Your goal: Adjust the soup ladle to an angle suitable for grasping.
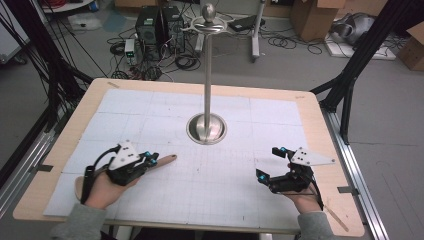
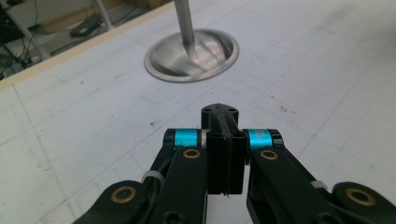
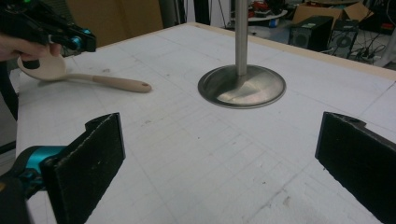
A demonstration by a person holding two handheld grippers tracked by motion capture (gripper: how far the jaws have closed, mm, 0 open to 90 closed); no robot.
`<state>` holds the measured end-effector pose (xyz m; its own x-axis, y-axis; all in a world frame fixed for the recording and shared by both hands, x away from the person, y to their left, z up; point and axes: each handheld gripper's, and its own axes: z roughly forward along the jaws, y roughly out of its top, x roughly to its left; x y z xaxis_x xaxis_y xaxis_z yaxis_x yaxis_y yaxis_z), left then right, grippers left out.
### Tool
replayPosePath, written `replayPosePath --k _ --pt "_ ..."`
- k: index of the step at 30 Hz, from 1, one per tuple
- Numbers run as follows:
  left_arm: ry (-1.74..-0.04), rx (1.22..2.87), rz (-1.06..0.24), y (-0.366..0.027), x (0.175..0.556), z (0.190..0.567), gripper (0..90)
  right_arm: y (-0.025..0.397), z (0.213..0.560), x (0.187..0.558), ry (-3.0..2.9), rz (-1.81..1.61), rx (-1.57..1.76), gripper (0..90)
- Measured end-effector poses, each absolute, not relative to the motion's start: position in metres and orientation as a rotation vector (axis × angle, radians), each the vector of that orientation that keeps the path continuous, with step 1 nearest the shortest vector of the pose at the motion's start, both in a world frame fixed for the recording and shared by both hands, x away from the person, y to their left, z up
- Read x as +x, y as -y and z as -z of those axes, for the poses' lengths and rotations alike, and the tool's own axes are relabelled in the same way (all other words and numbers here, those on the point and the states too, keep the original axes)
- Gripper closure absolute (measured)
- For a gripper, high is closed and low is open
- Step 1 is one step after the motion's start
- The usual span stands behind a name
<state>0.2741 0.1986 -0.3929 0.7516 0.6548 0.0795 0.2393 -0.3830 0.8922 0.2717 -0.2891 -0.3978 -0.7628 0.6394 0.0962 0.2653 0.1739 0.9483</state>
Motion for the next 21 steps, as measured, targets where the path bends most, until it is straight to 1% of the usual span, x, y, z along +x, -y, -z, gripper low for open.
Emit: replayPosePath --k 1,3,4,5,6,8,10,11,13,14,15,16,18,20,21 --pt "-0.672 1.972 -0.494 -0.206 0.274 0.393 89.0 0.288 0.397 0.272 -2.127 -1.622 0.857 0.1" --pt "-0.622 2.005 -0.476 -0.220 0.271 0.393 85.7 0.287 0.397 0.273 -2.123 -1.627 0.855 0.1" --pt "-0.619 2.020 -0.468 -0.227 0.270 0.393 79.6 0.286 0.396 0.272 -2.128 -1.624 0.863 0.1" --pt "-0.627 2.012 -0.484 -0.232 0.269 0.392 79.6 0.286 0.396 0.272 -2.128 -1.624 0.863 0.1" --pt "-0.639 1.996 -0.501 -0.238 0.268 0.390 76.3 0.286 0.396 0.273 -2.127 -1.623 0.857 0.1" --pt "-0.673 1.957 -0.498 -0.247 0.270 0.385 70.4 0.285 0.397 0.273 -2.134 -1.623 0.855 0.1" --pt "-0.694 1.952 -0.496 -0.254 0.271 0.381 63.4 0.284 0.397 0.274 -2.139 -1.618 0.852 0.1" --pt "-0.694 1.965 -0.479 -0.257 0.271 0.380 60.1 0.284 0.397 0.274 -2.142 -1.618 0.855 0.1" --pt "-0.689 2.000 -0.456 -0.260 0.272 0.379 49.9 0.284 0.397 0.274 -2.144 -1.618 0.861 0.1" --pt "-0.672 2.029 -0.443 -0.262 0.272 0.379 43.3 0.285 0.397 0.274 -2.141 -1.619 0.856 0.1" --pt "-0.651 2.048 -0.432 -0.263 0.271 0.379 43.3 0.285 0.397 0.274 -2.141 -1.619 0.856 0.1" --pt "-0.643 2.068 -0.407 -0.264 0.271 0.379 39.0 0.285 0.397 0.274 -2.140 -1.620 0.854 0.1" --pt "-0.636 2.111 -0.380 -0.264 0.270 0.380 34.4 0.285 0.397 0.275 -2.137 -1.621 0.851 0.1" --pt "-0.643 2.173 -0.362 -0.264 0.269 0.381 24.5 0.283 0.397 0.275 -2.145 -1.618 0.849 0.1" --pt "-0.642 2.209 -0.356 -0.264 0.269 0.382 22.7 0.282 0.397 0.275 -2.147 -1.620 0.852 0.1"
